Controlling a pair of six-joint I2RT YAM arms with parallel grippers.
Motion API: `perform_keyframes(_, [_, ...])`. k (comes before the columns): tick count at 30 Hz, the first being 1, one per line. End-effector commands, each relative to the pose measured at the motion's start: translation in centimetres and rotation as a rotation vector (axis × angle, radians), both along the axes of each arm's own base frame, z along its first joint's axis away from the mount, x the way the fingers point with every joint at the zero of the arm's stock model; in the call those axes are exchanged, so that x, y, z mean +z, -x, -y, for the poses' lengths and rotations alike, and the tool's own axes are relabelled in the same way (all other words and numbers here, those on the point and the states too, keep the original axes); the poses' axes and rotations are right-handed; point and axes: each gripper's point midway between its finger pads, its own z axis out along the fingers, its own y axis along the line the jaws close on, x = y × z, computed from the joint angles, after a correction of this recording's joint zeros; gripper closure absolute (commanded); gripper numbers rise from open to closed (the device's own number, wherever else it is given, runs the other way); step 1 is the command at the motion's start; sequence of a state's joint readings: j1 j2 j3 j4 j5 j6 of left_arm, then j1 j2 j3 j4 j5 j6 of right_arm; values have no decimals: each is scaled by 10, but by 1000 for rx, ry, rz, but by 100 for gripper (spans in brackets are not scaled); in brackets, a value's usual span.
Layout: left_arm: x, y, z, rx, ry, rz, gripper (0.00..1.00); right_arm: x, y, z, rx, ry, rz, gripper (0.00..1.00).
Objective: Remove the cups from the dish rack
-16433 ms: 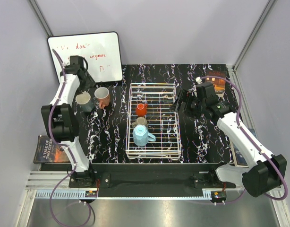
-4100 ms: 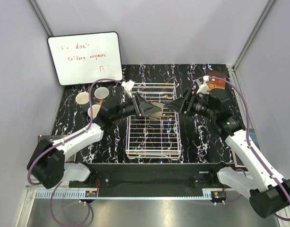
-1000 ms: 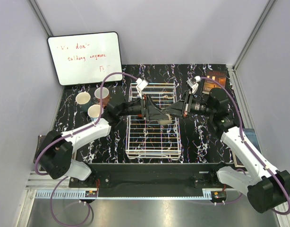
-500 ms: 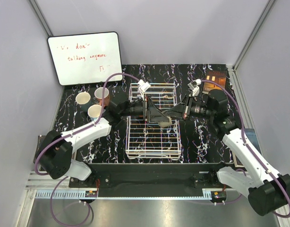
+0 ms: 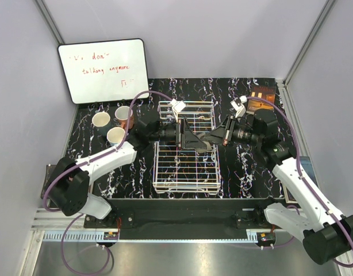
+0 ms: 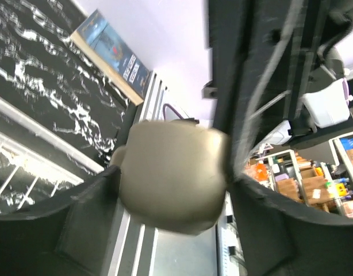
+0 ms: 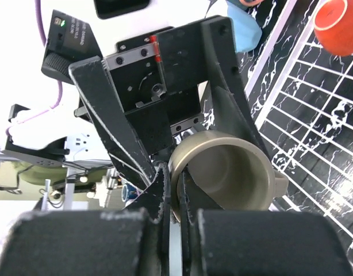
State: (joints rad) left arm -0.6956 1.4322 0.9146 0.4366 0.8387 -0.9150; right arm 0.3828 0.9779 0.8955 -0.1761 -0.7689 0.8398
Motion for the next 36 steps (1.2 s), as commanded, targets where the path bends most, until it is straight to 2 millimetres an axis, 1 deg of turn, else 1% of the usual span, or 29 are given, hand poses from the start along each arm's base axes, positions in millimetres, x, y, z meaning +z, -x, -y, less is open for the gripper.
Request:
perform_keyframes(1, [2, -2, -1, -3, -6, -52, 14, 49, 0, 2, -3, -42, 231, 100])
perform_keyframes(2, [1, -2, -2, -3, -12, -58, 6, 50, 0, 2, -4, -42, 236, 100])
perform_keyframes(5, [-3, -2, -4, -3, -18, -70, 2, 51, -1, 2, -11, -39, 237, 100])
perform_keyframes(7, [-4, -5, -7, 14, -23, -72, 1, 49, -4, 4, -34, -26, 237, 100])
perform_keyframes(9, [-10, -9, -12, 39, -46, -89, 1, 52, -9, 8, -78, -8, 260, 100])
perform_keyframes(10, [-13, -13, -17, 60, -53, -91, 1, 49, -11, 10, -94, 8, 251, 100])
perform_keyframes(11, [-16, -13, -23, 76, -66, -91, 1, 48, -17, 14, -131, 35, 269, 100])
perform_keyframes(12, [-19, -16, -27, 99, -77, -93, 1, 52, -20, 17, -152, 50, 283, 100])
perform_keyframes(13, [-21, -23, -34, 129, -85, -96, 1, 44, -27, 23, -203, 98, 262, 100])
perform_keyframes(14, [-23, -24, -40, 148, -98, -99, 1, 39, -33, 27, -226, 140, 276, 100])
perform_keyframes(15, [-30, -27, -45, 180, -114, -109, 1, 43, -38, 32, -259, 166, 286, 100])
perform_keyframes(16, [-34, -33, -52, 210, -130, -127, 1, 31, -49, 45, -342, 238, 252, 100])
perform_keyframes(17, [-34, -35, -57, 231, -132, -126, 1, 23, -58, 53, -383, 305, 254, 100])
perform_keyframes(18, [-38, -40, -63, 270, -146, -139, 1, 27, -66, 63, -443, 348, 262, 100])
perform_keyframes(19, [-41, -42, -66, 290, -156, -149, 1, 4, -82, 89, -572, 490, 194, 100])
perform_keyframes(20, [-40, -44, -69, 318, -161, -143, 1, 7, -91, 104, -628, 568, 214, 100])
perform_keyframes(21, [-41, -46, -71, 333, -170, -142, 1, -8, -93, 118, -664, 673, 170, 100])
perform_keyframes(22, [-46, -46, -73, 346, -195, -153, 1, -22, -109, 138, -748, 797, 143, 100])
perform_keyframes(23, [-47, -50, -75, 373, -208, -155, 1, -21, -115, 147, -758, 872, 168, 100])
perform_keyframes(24, [-47, -52, -76, 388, -219, -156, 1, -29, -120, 156, -776, 940, 149, 100])
perform_keyframes(25, [-53, -51, -79, 403, -247, -169, 1, -41, -130, 166, -803, 1031, 134, 100])
perform_keyframes(27, [-56, -55, -85, 445, -278, -173, 1, -46, -139, 174, -841, 1093, 107, 100])
perform_keyframes(28, [-60, -55, -89, 463, -308, -184, 1, -61, -149, 178, -843, 1135, 63, 100])
perform_keyframes(29, [-63, -58, -93, 499, -329, -182, 1, -65, -155, 180, -851, 1145, 48, 100])
perform_keyframes(30, [-62, -58, -96, 515, -333, -176, 1, -73, -160, 182, -847, 1161, 22, 100])
perform_keyframes(31, [-65, -57, -99, 525, -347, -180, 1, -93, -169, 186, -835, 1177, -41, 100])
perform_keyframes(33, [-65, -58, -104, 558, -350, -174, 1, -105, -181, 188, -839, 1166, -89, 100])
perform_keyframes(34, [-62, -56, -107, 573, -345, -166, 1, -120, -188, 190, -834, 1177, -133, 100])
perform_keyframes(36, [-64, -55, -112, 596, -355, -162, 1, -124, -202, 194, -858, 1163, -148, 100])
